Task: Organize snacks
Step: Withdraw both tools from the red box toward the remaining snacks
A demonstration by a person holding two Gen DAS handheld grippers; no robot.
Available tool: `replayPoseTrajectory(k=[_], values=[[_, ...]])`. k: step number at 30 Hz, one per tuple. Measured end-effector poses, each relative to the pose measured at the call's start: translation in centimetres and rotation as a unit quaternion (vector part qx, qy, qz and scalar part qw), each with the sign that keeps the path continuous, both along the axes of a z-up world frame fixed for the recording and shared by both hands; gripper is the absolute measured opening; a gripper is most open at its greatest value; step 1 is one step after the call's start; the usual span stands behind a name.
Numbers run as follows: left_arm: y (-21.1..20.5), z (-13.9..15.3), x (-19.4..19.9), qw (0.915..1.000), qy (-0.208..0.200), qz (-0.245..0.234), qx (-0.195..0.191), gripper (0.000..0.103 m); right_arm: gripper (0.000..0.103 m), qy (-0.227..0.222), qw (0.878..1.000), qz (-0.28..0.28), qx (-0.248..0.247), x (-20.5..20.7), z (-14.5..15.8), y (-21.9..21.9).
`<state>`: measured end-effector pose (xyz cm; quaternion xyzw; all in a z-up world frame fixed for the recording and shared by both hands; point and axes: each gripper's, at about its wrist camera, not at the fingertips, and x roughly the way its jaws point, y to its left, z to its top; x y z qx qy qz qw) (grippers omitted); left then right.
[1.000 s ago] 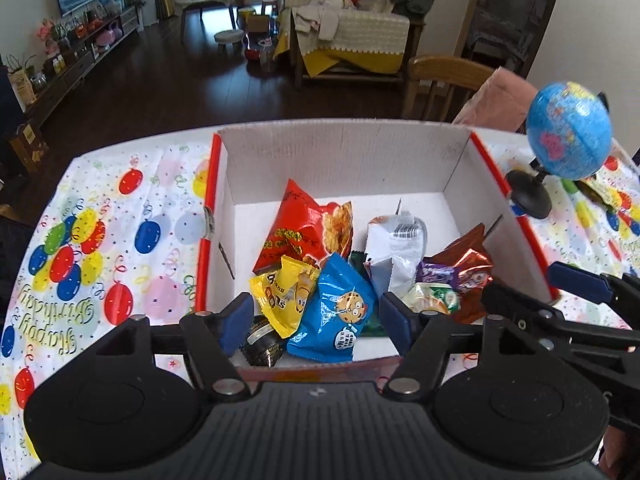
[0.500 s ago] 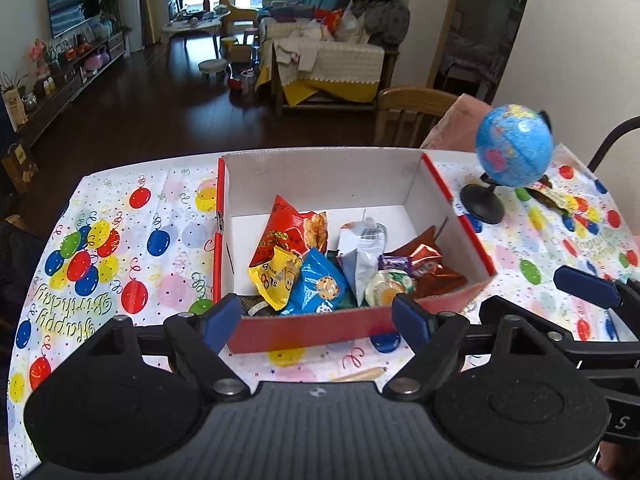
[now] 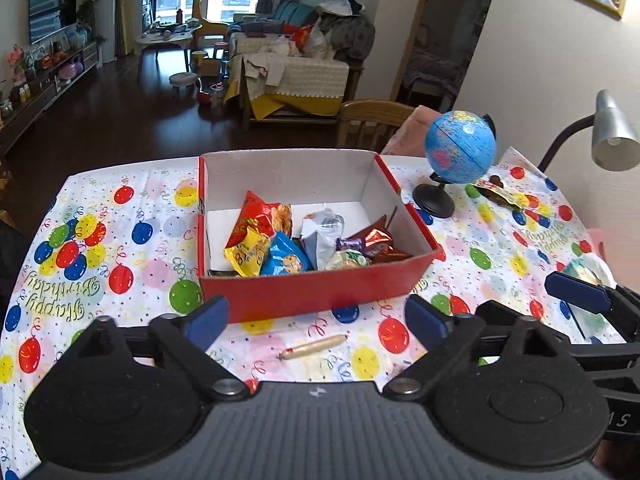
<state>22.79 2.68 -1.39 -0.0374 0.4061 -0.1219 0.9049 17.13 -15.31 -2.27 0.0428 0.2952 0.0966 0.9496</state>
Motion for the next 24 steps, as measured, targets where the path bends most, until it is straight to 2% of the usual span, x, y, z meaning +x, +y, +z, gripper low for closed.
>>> replayPoseTrajectory(k=[4, 12, 18, 24], values=[[0.6, -0.6, -1.3, 1.0, 0.002, -0.001, 0.0, 0.1, 0.097, 0.004, 1.0, -0.02, 0.002, -1.9, -0.8, -0.2], [0.6, -2.7, -3.2, 0.9995, 0.006, -0.009, 0.03, 0.1, 0.097, 0.035, 0.999, -0.032, 0.0, -4.1, -3.9, 0.5], [-0.4, -5.1, -2.6, 0.9983, 0.019, -0.004, 0.056, 0.1, 0.095, 0.061, 0.998, -0.032, -0.006, -4.2, -6.1, 0.5], [-1.4, -7.6, -1.0, 0.9965, 0.045, -0.022, 0.067, 0.1, 0.091, 0.088, 0.996, -0.031, -0.01, -3.3, -8.4, 0.1]])
